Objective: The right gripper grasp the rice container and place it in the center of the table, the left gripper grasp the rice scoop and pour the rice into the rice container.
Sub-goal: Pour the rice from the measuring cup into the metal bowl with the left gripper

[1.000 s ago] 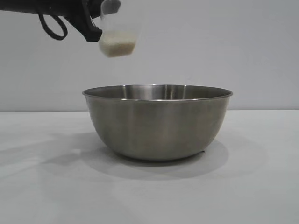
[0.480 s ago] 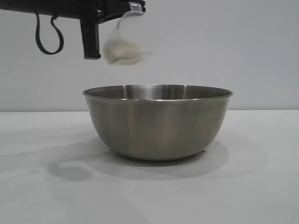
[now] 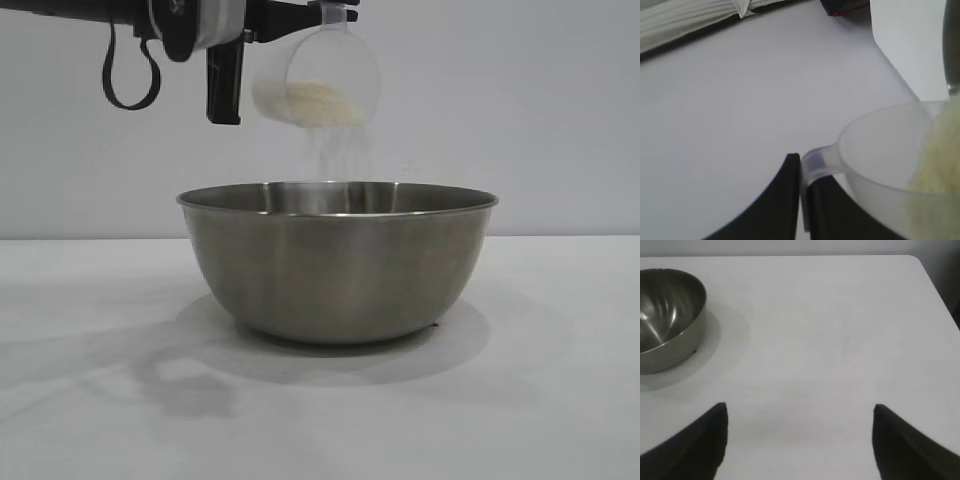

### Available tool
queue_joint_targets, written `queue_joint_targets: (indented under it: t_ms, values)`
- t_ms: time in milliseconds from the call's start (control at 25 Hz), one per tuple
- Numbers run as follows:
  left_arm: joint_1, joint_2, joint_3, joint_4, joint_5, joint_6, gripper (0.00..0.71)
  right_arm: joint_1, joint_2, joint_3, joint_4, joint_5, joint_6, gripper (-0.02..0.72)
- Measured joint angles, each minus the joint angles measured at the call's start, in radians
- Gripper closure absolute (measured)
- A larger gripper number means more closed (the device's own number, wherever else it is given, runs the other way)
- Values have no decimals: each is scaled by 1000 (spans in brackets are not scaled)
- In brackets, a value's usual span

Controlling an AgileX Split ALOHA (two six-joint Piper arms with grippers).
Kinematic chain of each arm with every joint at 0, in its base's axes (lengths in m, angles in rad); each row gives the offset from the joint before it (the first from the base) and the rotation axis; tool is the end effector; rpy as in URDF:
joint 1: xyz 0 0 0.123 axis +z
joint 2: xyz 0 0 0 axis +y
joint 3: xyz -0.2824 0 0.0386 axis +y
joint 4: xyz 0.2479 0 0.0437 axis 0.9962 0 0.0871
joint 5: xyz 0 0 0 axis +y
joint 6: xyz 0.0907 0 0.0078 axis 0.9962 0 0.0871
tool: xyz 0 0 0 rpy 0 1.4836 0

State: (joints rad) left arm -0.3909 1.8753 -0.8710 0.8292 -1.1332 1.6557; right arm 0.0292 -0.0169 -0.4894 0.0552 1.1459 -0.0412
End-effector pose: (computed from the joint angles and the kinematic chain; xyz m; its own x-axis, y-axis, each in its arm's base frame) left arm 0.3089 -0.1930 0.1982 0.7602 0.3860 0.5226 -0.4845 -0.1991 0.8519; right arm -0.0102 0.0043 0.2675 -0.5226 -0.0337 -0.8519 -0.0816 0.9966 0.0107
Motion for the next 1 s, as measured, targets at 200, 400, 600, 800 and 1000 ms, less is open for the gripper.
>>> queue_joint_targets:
  t_ms: [200, 400, 600, 800, 1000]
  values:
    - [0, 0, 0, 0, -2, 103, 710, 0, 0, 0, 0, 0, 0, 171]
    - [0, 0, -2, 0, -2, 208, 710, 0, 0, 0, 0, 0, 0, 171]
    - [0, 0, -4, 0, -2, 337, 710, 0, 0, 0, 0, 0, 0, 171]
    - [0, 0, -9, -2, -2, 445, 710, 0, 0, 0, 0, 0, 0, 171]
    - [0, 0, -9, 2, -3, 454, 710, 0, 0, 0, 0, 0, 0, 171]
